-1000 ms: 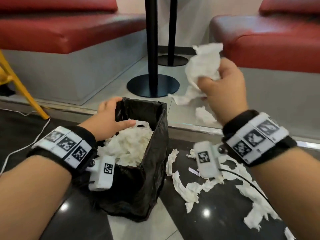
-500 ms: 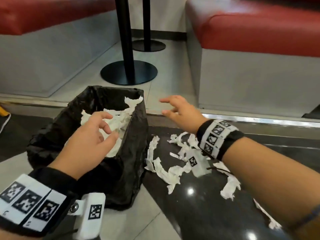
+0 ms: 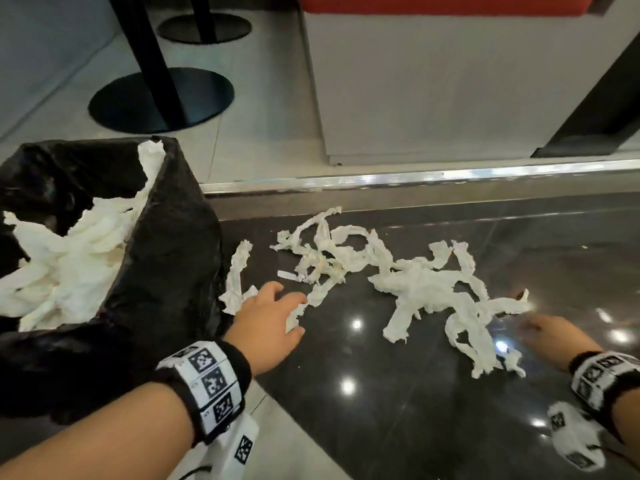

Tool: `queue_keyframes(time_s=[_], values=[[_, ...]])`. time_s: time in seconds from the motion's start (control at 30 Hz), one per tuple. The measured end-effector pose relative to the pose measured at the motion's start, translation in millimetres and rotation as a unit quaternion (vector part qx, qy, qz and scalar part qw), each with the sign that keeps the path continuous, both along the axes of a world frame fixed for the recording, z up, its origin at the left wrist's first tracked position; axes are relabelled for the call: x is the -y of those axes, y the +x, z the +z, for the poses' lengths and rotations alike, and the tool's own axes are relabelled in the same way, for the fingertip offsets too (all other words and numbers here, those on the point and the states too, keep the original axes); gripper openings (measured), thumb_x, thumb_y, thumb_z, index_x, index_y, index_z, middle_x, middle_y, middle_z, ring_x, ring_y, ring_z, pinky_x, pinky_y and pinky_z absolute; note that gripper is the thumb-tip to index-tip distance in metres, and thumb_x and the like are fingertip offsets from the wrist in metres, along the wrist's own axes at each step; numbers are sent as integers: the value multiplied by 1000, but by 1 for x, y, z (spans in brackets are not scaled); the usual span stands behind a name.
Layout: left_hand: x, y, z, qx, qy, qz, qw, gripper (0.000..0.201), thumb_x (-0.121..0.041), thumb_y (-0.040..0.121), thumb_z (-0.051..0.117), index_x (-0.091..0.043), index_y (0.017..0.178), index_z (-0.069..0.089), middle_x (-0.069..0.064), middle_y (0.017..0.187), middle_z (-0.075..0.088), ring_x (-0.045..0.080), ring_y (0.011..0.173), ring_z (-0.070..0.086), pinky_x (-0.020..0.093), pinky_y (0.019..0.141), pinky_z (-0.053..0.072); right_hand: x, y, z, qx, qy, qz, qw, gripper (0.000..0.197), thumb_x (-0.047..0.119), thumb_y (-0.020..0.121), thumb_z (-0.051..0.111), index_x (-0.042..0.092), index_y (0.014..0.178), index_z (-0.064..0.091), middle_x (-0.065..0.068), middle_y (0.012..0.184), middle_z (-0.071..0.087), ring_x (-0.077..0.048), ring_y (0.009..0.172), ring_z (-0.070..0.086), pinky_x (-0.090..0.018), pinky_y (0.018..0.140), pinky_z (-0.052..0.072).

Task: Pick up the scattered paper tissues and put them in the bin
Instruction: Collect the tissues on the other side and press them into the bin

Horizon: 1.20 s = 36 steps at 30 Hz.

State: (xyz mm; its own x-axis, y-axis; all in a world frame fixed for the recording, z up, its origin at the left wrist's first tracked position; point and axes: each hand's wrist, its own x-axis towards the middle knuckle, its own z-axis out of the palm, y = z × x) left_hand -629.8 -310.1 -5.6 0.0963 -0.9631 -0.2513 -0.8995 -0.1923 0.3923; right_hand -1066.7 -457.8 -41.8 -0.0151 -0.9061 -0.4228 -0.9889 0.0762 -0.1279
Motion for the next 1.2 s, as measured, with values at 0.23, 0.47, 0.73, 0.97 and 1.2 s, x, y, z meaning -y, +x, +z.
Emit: queue_keyframes(time_s=[0.23, 0.47, 0.73, 0.97, 1.2], values=[[15, 8, -83, 105, 160, 32, 981, 90, -65, 73, 59, -64, 132, -9, 8, 153, -29, 52, 138, -13, 65, 110, 12, -17, -22, 23, 43, -6, -8, 999, 25, 9, 78, 70, 30, 88, 59, -12, 104, 68, -25, 88, 63, -30, 80, 45], [7, 13, -114, 90, 135, -45, 986, 29, -21, 88, 47, -26, 116, 49, 10, 139, 37, 35, 130, 32, 41, 108, 31, -28, 12, 2, 39, 37, 23, 998, 58, 23, 81, 69, 30, 133, 46, -6, 136, 40, -14, 103, 49, -29, 100, 39], [-23, 6, -78, -101, 58, 16, 993, 16, -12, 85, 48, -21, 98, 49, 3, 98, 57, 20, 92, 56, 30, 82, 41, 3, 78, -49, -33, 111, 36, 993, 100, 23, 79, 73, 38, 149, 3, -18, 154, 8, -33, 131, 40, -36, 103, 40], [-36, 23, -60, -160, 88, 61, 981, 20, -19, 83, 42, -13, 68, 54, 1, 73, 57, 12, 69, 54, 25, 65, 42, 18, 119, -54, 90, -13, 51, 995, 27, 21, 97, 38, 3, 89, 56, -18, 96, 63, -33, 94, 59, -33, 77, 41], [-30, 31, -45, -358, 49, 233, 903, 25, -18, 76, 46, -17, 51, 43, -7, 48, 43, 10, 50, 41, 27, 55, 34, 43, 141, -17, 225, -118, -75, 964, 37, 40, 88, 57, 5, 76, 58, -2, 74, 53, -22, 72, 54, -31, 67, 41]])
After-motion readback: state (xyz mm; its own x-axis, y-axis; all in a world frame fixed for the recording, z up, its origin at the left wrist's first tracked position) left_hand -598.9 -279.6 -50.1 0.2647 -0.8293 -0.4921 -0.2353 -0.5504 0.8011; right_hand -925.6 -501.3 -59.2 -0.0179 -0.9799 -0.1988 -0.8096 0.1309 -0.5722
